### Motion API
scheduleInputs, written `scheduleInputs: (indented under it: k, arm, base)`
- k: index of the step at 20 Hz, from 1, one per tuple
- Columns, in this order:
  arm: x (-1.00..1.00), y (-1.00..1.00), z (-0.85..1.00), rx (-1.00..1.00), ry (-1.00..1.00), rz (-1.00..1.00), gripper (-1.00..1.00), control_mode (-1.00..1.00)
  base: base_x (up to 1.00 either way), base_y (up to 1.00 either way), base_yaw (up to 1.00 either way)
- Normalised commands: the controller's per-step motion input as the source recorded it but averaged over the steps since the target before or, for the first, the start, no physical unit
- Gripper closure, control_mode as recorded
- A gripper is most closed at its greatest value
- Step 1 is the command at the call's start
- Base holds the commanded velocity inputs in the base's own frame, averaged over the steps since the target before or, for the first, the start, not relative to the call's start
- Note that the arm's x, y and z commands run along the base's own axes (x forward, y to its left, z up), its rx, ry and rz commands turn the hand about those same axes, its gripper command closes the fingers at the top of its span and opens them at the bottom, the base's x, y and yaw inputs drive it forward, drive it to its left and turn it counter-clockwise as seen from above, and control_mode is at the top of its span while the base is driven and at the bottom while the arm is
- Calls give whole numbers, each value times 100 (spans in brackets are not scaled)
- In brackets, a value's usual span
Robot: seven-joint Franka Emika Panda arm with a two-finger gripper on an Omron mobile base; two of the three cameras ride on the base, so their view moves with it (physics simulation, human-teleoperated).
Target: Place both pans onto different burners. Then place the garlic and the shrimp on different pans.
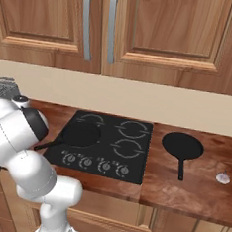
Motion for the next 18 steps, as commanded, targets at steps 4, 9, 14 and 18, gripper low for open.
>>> scheduleInputs:
  k: [4,9,14,18]
  arm:
    - [-13,14,-12,-2,0,13,-100,-100]
    - [-1,2,-19,0,0,7,-100,-100]
    - [0,2,-32,0,0,0,-100,-100]
    - [0,19,-33,0,0,0,-100,-100]
  base:
    - [0,0,0]
    - [0,0,0]
    - [0,0,0]
    - [0,0,0]
